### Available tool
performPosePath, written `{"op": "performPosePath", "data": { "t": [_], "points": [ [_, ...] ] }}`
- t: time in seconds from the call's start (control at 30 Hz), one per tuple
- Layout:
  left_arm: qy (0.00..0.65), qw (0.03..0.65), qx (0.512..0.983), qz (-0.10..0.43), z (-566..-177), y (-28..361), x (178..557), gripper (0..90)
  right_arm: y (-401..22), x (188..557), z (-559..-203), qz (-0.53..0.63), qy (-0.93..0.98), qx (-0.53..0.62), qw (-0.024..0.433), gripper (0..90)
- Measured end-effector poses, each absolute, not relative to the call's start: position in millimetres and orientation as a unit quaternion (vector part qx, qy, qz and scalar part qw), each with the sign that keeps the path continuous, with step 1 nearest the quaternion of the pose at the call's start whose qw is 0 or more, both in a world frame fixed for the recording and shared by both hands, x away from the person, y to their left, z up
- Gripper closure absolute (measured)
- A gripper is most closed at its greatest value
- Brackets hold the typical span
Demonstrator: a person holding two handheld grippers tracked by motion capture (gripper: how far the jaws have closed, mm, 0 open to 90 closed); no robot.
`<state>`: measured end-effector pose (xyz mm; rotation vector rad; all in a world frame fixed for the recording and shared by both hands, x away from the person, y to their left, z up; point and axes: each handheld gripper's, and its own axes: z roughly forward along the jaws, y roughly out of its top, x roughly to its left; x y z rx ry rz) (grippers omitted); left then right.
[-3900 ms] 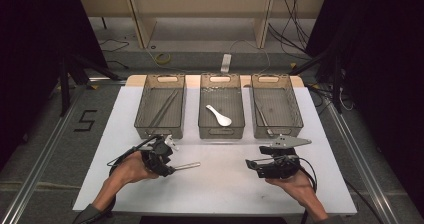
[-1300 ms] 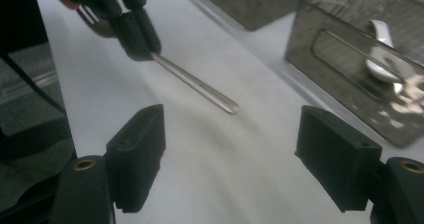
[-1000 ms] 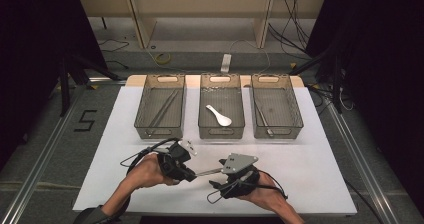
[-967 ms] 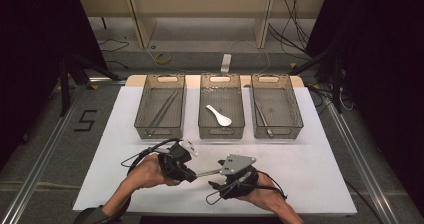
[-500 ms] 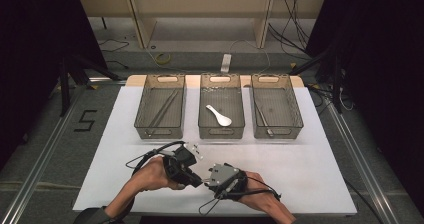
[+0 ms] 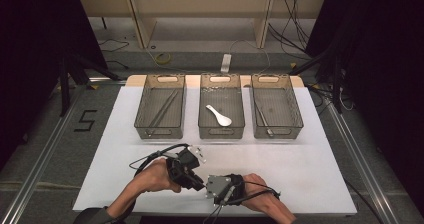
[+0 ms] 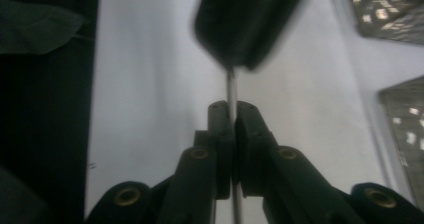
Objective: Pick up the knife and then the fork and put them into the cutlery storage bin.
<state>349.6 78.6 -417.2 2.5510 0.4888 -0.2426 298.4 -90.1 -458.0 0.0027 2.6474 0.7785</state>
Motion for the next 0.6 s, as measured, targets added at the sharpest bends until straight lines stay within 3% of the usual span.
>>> {"op": "performPosePath", "data": {
  "t": [0.07, 0.17, 0.43, 0.6],
  "points": [
    [0.186, 0.272, 0.941, -0.074, -413.5, 80.2, 350.5, 58.6, -89.9, 299.2, -458.7, 0.274, 0.944, 0.002, 0.186, 87.6],
    [0.186, 0.298, 0.935, -0.039, -409.4, 84.1, 351.6, 50.2, -93.5, 301.0, -456.7, 0.272, 0.943, 0.008, 0.192, 87.6],
    [0.213, 0.357, 0.909, 0.014, -398.8, 99.2, 358.0, 31.2, -105.3, 310.1, -457.2, 0.261, 0.944, 0.034, 0.2, 87.6],
    [0.239, 0.394, 0.887, 0.032, -397.0, 108.4, 362.0, 25.2, -111.7, 314.4, -455.8, 0.266, 0.942, 0.053, 0.2, 87.6]
  ]
}}
